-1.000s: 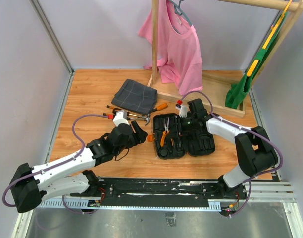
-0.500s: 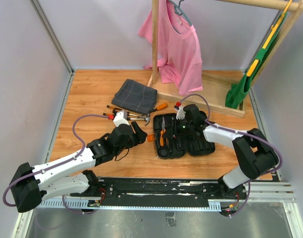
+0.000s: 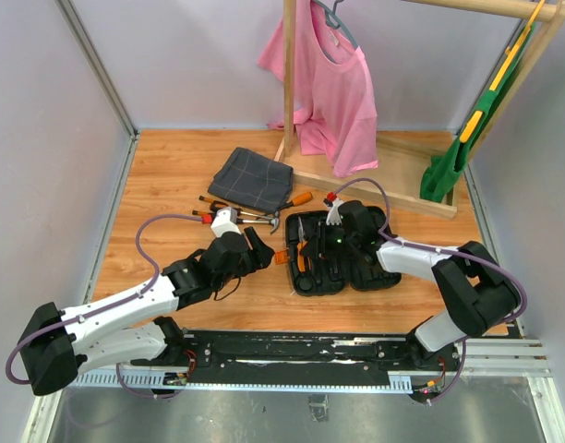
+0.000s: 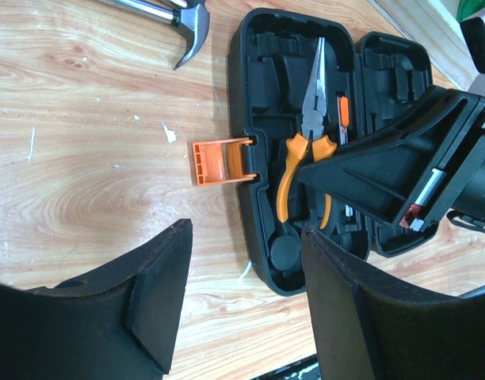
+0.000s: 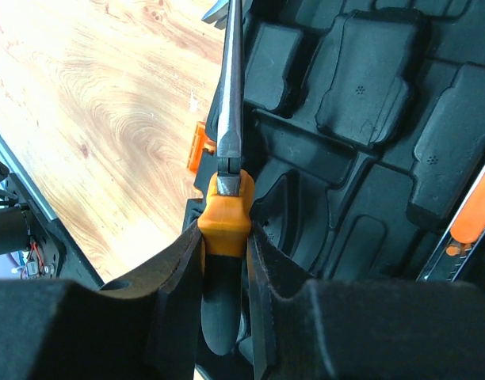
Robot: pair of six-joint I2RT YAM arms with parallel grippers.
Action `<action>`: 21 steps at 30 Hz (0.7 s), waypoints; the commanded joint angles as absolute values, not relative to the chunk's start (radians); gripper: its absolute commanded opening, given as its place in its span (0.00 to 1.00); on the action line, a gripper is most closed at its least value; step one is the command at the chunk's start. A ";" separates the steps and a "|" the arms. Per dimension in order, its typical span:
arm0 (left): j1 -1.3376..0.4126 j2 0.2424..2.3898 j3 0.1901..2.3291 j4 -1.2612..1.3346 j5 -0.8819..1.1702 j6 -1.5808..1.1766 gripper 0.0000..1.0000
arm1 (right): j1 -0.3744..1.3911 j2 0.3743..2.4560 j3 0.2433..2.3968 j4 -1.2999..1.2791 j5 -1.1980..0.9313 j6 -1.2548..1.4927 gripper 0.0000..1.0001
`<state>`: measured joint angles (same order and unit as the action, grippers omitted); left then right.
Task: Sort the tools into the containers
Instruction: Place the pliers in the storage box.
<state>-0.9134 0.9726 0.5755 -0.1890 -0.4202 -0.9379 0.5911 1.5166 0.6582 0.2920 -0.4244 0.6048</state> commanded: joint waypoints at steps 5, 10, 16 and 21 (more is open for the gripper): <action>-0.922 0.974 0.566 -0.173 -0.431 -0.948 0.61 | 0.612 1.518 0.661 0.265 -0.364 0.562 0.30; -0.922 0.978 0.569 -0.168 -0.430 -0.947 0.61 | 0.611 1.531 0.660 0.258 -0.368 0.553 0.33; -0.922 0.992 0.574 -0.163 -0.425 -0.945 0.61 | 0.612 1.541 0.666 0.248 -0.374 0.547 0.34; -0.922 0.998 0.577 -0.160 -0.425 -0.942 0.61 | 0.612 1.538 0.695 0.176 -0.362 0.500 0.34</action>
<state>-0.9134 0.9920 0.5755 -0.1875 -0.4133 -0.9409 0.5911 1.5333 0.6601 0.2451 -0.3763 0.5526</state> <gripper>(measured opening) 0.611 0.336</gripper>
